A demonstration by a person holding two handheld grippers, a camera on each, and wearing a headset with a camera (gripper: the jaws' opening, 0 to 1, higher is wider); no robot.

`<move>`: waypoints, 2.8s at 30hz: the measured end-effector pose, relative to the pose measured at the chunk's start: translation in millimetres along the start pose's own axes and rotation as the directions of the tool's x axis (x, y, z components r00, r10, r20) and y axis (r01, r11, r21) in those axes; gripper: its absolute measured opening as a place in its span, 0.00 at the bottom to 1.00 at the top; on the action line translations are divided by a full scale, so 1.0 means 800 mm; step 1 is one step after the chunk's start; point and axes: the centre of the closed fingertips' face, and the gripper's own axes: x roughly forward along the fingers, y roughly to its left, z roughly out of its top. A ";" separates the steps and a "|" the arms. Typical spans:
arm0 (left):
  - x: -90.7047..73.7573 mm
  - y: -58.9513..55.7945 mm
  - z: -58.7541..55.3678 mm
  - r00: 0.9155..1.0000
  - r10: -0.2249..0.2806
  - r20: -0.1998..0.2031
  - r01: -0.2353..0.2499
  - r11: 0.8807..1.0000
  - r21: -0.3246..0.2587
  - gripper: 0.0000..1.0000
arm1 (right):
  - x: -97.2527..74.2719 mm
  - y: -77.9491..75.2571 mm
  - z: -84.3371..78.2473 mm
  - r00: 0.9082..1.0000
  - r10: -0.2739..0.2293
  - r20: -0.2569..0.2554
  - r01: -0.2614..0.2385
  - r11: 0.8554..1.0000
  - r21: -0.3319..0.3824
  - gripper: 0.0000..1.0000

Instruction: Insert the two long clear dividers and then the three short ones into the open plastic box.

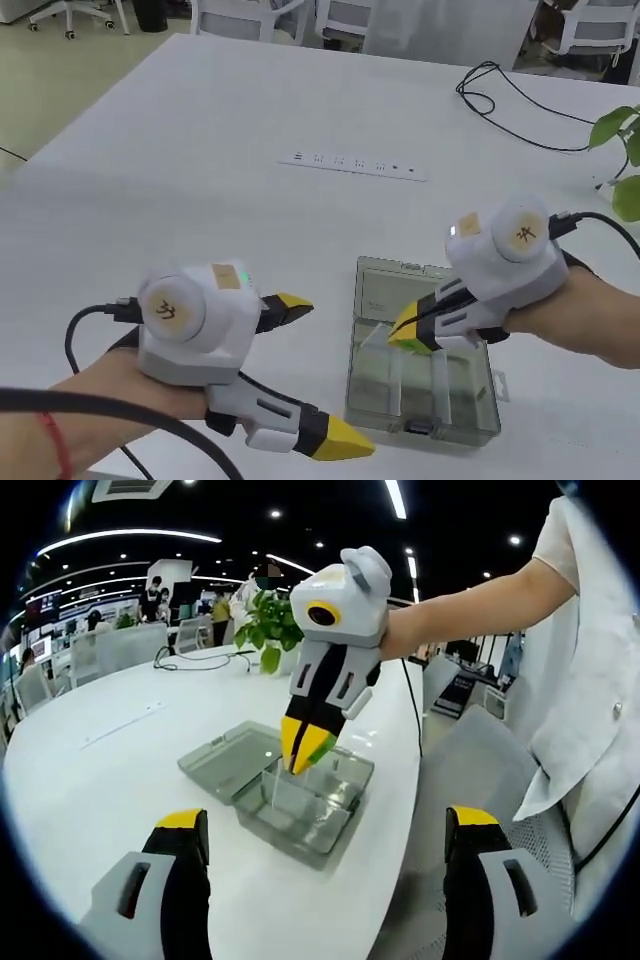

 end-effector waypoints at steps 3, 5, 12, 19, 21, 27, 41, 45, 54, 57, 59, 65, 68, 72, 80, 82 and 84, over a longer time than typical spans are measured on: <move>0.000 0.001 0.000 1.000 0.001 0.002 -0.001 1.000 -0.002 1.00 | 0.001 0.001 0.000 1.000 0.000 0.000 0.000 1.000 -0.012 0.02; -0.001 0.002 0.000 1.000 0.003 0.003 -0.003 1.000 -0.002 1.00 | 0.003 0.002 0.000 1.000 -0.002 0.001 0.002 1.000 -0.015 0.02; 0.001 0.000 -0.002 1.000 -0.002 -0.001 0.002 1.000 -0.002 1.00 | 0.017 0.005 0.000 1.000 -0.005 -0.018 0.004 0.998 -0.063 0.02; 0.003 0.000 -0.001 1.000 -0.005 -0.001 0.005 1.000 -0.001 1.00 | 0.029 0.006 -0.006 0.999 -0.001 -0.053 -0.003 0.996 -0.084 0.02; 0.004 -0.001 -0.001 1.000 -0.005 -0.003 0.005 1.000 0.001 1.00 | 0.033 0.007 -0.009 0.998 0.002 -0.066 -0.008 0.996 -0.091 0.02; 0.004 -0.002 -0.002 1.000 -0.006 -0.004 0.007 1.000 0.002 1.00 | 0.041 0.005 -0.013 0.997 0.003 -0.081 -0.010 0.997 -0.081 0.02; 0.005 -0.001 -0.001 1.000 -0.010 -0.003 0.010 1.000 0.004 1.00 | 0.053 0.004 -0.023 0.992 0.012 -0.128 -0.024 0.996 -0.091 0.02; 0.005 -0.001 -0.001 1.000 -0.011 -0.003 0.011 1.000 0.003 1.00 | 0.056 0.005 -0.025 0.989 0.013 -0.145 -0.027 0.995 -0.097 0.02; 0.004 0.001 0.002 1.000 -0.009 -0.002 0.009 1.000 0.008 1.00 | 0.061 0.004 -0.028 0.986 0.013 -0.169 -0.031 0.994 -0.107 0.02; 0.004 0.000 0.001 1.000 -0.011 -0.005 0.011 1.000 0.009 1.00 | 0.065 0.004 -0.030 0.984 0.012 -0.179 -0.033 0.993 -0.115 0.02; 0.003 0.000 -0.001 1.000 -0.011 -0.007 0.011 1.000 0.009 1.00 | 0.067 0.003 -0.032 0.982 0.009 -0.189 -0.032 0.992 -0.121 0.02; 0.004 0.000 -0.002 1.000 -0.013 -0.010 0.013 1.000 0.011 1.00 | 0.066 0.002 -0.033 0.981 0.008 -0.192 -0.032 0.992 -0.120 0.02; 0.005 0.001 0.000 1.000 -0.013 -0.010 0.013 1.000 0.013 1.00 | 0.067 0.002 -0.034 0.979 0.002 -0.203 -0.029 0.991 -0.131 0.02; 0.005 0.002 0.001 1.000 -0.012 -0.010 0.012 1.000 0.018 1.00 | 0.067 0.001 -0.034 0.980 0.003 -0.200 -0.029 0.991 -0.127 0.02; 0.004 0.001 0.001 1.000 -0.012 -0.015 0.013 1.000 0.020 1.00 | 0.067 0.000 -0.033 0.982 -0.010 -0.188 -0.013 0.993 -0.119 0.03; 0.004 0.002 0.000 1.000 -0.011 -0.016 0.012 1.000 0.021 1.00 | 0.064 0.000 -0.032 0.984 -0.008 -0.176 -0.011 0.995 -0.103 0.04; 0.003 0.002 0.001 1.000 -0.011 -0.015 0.011 1.000 0.021 1.00 | 0.061 -0.001 -0.029 0.987 -0.012 -0.159 -0.002 0.996 -0.085 0.08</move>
